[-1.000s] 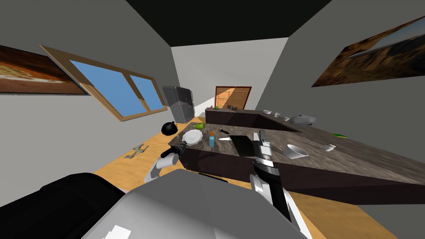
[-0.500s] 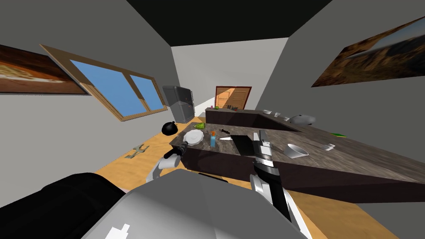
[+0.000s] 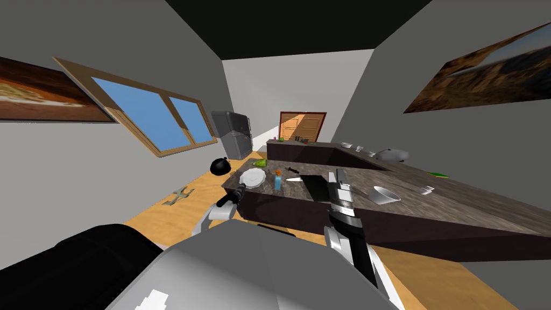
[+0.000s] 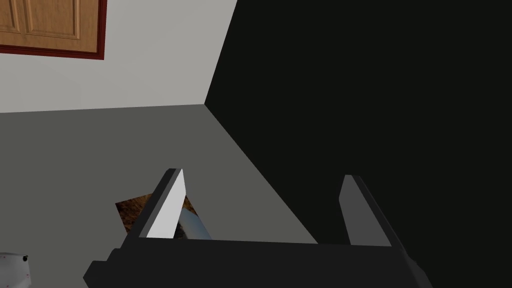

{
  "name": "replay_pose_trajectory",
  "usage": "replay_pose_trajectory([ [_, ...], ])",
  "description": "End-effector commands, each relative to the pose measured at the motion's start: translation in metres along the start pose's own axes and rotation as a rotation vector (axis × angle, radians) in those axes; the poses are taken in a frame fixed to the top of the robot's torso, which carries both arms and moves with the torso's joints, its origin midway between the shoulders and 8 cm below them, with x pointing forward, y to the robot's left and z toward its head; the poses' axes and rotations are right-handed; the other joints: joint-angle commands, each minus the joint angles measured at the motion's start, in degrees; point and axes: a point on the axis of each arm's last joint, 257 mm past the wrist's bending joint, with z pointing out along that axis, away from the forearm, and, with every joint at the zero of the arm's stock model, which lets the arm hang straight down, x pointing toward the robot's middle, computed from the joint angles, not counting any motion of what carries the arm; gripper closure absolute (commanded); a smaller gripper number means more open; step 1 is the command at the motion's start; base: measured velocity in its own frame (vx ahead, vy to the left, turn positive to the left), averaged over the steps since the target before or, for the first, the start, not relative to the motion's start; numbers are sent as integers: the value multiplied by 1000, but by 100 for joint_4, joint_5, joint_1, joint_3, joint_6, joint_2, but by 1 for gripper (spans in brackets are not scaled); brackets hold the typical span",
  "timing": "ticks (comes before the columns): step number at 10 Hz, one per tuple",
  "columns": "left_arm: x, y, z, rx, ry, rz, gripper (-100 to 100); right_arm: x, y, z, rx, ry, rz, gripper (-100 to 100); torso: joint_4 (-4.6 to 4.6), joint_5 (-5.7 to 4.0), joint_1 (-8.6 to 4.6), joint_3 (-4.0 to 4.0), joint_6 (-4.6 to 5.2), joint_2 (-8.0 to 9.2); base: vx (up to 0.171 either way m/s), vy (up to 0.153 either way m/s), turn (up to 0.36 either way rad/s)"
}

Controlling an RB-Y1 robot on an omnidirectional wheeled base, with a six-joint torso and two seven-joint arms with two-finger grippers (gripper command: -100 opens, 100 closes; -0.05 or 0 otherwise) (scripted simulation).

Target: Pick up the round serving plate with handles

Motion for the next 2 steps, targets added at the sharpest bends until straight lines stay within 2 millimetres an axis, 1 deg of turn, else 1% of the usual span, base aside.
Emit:
replay_pose_trajectory([
  [1,0,0,0,0,0,0,100,0,0,0,0,0,0,0,0,0,0,0,0,0,0,0,0],
  [2,0,0,0,0,0,-5,0,0,0,0,0,0,0,0,0,-1,-5,-1,-1,-2,0,0,0],
])
